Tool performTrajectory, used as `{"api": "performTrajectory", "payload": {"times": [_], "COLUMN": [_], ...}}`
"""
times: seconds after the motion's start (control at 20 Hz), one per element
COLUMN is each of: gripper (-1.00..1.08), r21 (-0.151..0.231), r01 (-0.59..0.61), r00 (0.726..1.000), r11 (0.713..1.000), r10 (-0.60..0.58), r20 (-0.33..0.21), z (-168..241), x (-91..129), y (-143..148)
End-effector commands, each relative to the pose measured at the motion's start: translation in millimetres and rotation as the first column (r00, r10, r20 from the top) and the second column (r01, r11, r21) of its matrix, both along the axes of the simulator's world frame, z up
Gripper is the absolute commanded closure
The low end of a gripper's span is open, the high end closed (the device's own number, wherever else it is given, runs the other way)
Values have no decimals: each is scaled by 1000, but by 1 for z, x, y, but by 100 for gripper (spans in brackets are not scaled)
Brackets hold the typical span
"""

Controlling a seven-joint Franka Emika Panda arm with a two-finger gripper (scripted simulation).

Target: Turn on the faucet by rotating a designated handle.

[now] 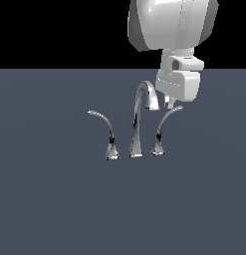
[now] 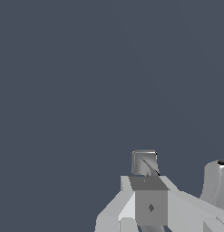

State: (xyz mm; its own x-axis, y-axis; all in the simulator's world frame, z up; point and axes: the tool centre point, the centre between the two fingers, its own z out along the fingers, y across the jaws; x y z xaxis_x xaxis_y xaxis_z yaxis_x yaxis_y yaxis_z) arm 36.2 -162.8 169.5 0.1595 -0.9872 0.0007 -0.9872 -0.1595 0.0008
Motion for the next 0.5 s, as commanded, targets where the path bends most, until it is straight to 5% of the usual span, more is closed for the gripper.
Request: {"api": "performTrajectory", "payload": {"times": [0.0, 0.45], "gripper": [108, 108], "r21": [0, 1], "r01": [1, 2], "r00": [1000, 1000], "r11": [1000, 1000], "r10": [-1, -2], "r20": [0, 1], "z": [0, 0], "x": [-5, -37], "y": [-4, -24]}}
